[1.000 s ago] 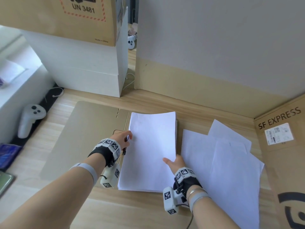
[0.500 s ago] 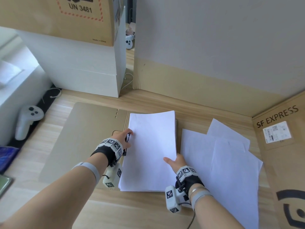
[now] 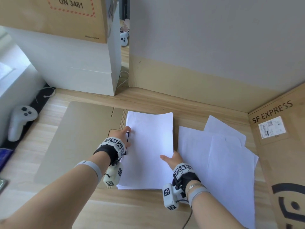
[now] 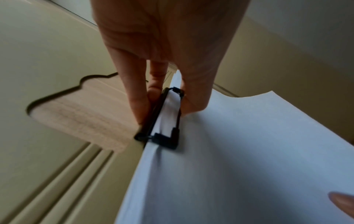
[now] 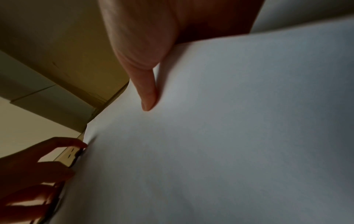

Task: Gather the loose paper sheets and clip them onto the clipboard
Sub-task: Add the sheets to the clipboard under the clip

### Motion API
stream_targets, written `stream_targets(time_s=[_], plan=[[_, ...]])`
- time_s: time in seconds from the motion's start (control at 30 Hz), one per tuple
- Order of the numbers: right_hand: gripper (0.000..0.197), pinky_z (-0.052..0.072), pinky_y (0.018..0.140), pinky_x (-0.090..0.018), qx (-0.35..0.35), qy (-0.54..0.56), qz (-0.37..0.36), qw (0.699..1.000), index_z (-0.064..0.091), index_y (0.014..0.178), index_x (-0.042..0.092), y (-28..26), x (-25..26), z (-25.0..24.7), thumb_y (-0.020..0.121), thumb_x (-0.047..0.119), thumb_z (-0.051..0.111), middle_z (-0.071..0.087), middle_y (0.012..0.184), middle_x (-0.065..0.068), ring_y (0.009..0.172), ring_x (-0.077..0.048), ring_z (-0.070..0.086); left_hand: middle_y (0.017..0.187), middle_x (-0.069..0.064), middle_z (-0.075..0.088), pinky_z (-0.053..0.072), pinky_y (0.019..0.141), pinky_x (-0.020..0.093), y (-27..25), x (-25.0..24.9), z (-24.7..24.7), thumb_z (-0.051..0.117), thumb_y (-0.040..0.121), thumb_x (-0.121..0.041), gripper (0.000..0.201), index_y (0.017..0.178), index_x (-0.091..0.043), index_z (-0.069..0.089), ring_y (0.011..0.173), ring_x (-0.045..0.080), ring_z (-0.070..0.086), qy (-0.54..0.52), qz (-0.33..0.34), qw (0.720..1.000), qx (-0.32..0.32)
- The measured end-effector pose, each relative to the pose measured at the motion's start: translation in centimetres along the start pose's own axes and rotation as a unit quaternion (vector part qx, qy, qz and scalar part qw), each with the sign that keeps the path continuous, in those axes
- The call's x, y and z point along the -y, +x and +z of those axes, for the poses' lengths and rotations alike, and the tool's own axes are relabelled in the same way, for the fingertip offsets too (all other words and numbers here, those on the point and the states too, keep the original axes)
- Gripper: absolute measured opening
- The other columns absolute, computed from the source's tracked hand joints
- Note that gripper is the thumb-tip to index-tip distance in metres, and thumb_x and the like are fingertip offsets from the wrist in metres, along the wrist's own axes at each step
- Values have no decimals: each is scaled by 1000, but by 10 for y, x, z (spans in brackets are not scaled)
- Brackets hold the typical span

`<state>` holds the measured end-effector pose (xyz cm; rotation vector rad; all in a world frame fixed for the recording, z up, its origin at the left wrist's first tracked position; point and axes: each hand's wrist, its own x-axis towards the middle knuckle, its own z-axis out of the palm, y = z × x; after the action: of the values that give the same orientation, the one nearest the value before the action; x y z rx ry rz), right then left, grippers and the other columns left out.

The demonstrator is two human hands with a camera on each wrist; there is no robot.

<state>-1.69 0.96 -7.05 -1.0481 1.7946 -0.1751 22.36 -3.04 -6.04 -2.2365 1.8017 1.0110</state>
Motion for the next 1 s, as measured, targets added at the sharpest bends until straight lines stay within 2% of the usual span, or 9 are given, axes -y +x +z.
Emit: stream_targets(time_s=[0.2, 0.33, 0.43, 0.53, 0.67, 0.77, 0.8, 0.87, 1.0], plan=[[52, 43, 98, -29, -26, -62, -2, 998, 47, 131, 9, -2, 3, -10, 85, 29, 62, 59, 128, -6, 119, -25, 56, 76, 4, 57, 42, 62, 23, 1, -3, 2, 62, 78, -26, 50, 123, -28, 40, 75, 23, 56, 10, -1, 1000, 0], [13, 39, 69, -25, -68, -121, -8, 990, 51, 92, 12, -2, 1, -16, 88, 23, 56, 53, 74, -4, 77, -23, 51, 80, 5, 55, 42, 65, 25, 1, -2, 2, 62, 79, -22, 52, 126, -26, 39, 76, 24, 54, -2, 2, 1000, 5], [29, 43, 74, -26, -71, -119, 2, 990, 50, 113, 14, -3, 1, -13, 86, 20, 60, 55, 89, -4, 82, -23, 55, 82, 6, 51, 46, 71, 29, 0, 0, 3, 62, 80, -20, 53, 128, -22, 38, 77, 25, 52, -6, 18, 1000, 12], [55, 46, 92, -33, -75, -116, 8, 990, 39, 132, 15, -9, 5, -11, 83, 17, 65, 56, 115, -9, 110, -28, 57, 82, 6, 52, 43, 71, 27, 2, 2, 4, 62, 81, -21, 53, 129, -22, 38, 77, 24, 51, 1, 30, 1000, 9], [63, 43, 97, -32, -72, -170, 22, 983, 35, 138, 14, -12, 7, -14, 82, 21, 65, 51, 131, -10, 121, -27, 51, 67, 0, 46, 43, 68, 26, 4, 2, 3, 60, 81, -24, 51, 127, -24, 37, 75, 24, 52, 19, 29, 999, 19], [19, 45, 79, -26, -71, -134, 61, 986, 58, 99, 15, -9, 9, -21, 85, 28, 60, 64, 95, -5, 88, -21, 62, 59, -2, 42, 46, 70, 28, 3, 1, 0, 59, 82, -23, 49, 127, -24, 38, 73, 23, 52, 28, 22, 999, 20], [17, 41, 70, -24, -70, -130, 61, 987, 54, 75, 17, -8, 10, -23, 86, 29, 57, 58, 75, -3, 70, -18, 56, 59, -2, 42, 46, 70, 27, 3, 1, 0, 58, 82, -23, 49, 127, -24, 38, 73, 23, 52, 28, 21, 999, 20], [34, 38, 62, -25, -75, -125, 60, 988, 45, 59, 15, -10, 13, -26, 89, 28, 53, 48, 62, -5, 63, -21, 50, 63, 1, 48, 44, 70, 25, 3, 1, 1, 59, 82, -25, 50, 128, -25, 37, 74, 23, 52, 34, 22, 999, 17], [31, 48, 88, -35, -90, -117, 13, 989, 61, 108, 2, -10, 15, -14, 87, 24, 55, 66, 105, -15, 101, -31, 60, 75, 3, 54, 41, 68, 22, 5, 1, 2, 58, 82, -27, 50, 127, -24, 38, 75, 22, 53, 46, 26, 999, 10]])
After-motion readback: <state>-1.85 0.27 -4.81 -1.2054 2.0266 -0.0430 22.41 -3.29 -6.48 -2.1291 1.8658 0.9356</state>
